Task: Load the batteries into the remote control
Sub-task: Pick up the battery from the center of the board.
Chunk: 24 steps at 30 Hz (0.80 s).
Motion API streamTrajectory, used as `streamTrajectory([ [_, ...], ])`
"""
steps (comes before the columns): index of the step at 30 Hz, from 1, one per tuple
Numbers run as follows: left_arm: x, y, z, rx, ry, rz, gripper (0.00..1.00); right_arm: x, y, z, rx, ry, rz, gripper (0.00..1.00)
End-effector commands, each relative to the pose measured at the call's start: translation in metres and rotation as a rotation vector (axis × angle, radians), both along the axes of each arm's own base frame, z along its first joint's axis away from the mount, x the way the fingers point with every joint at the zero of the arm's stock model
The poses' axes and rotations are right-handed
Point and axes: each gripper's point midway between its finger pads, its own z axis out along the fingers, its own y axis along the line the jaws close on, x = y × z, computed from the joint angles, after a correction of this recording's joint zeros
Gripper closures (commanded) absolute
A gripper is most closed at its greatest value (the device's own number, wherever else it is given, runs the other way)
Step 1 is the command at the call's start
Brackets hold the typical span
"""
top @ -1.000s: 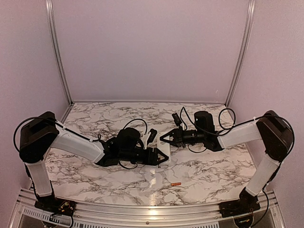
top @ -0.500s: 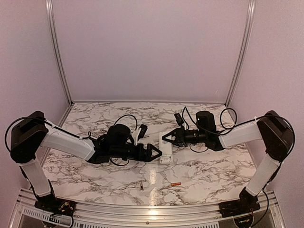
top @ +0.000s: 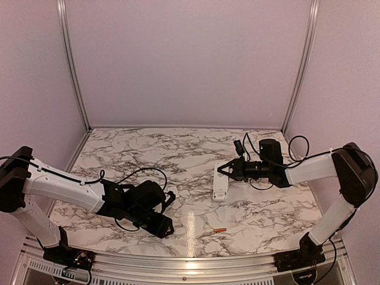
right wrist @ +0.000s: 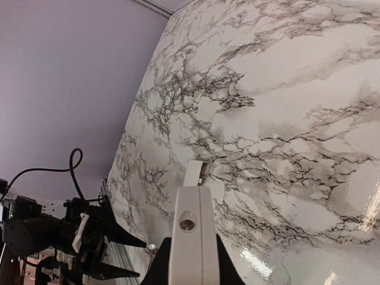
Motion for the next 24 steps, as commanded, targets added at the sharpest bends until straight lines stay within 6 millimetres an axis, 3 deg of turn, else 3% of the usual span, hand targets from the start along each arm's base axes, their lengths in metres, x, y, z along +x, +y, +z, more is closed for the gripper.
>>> streamTrajectory([
  [1, -0.027, 0.045, -0.029, 0.177, 0.100, 0.093, 0.42, -0.001, 0.000, 0.009, 0.015, -0.034, 0.008, 1.00],
  [6, -0.041, 0.039, -0.042, 0.190, 0.122, 0.087, 0.47, -0.001, -0.001, 0.011, 0.014, -0.043, 0.009, 1.00],
  [12, -0.032, 0.036, -0.059, 0.274, 0.068, 0.088, 0.54, -0.002, -0.001, 0.013, 0.018, -0.045, 0.009, 1.00],
  [18, -0.032, 0.048, -0.070, 0.385, 0.032, 0.058, 0.75, -0.003, -0.001, 0.015, 0.015, -0.050, 0.014, 1.00],
  [24, -0.026, 0.033, -0.062, 0.368, -0.043, -0.019, 1.00, -0.007, 0.008, 0.013, 0.036, -0.038, 0.046, 1.00],
])
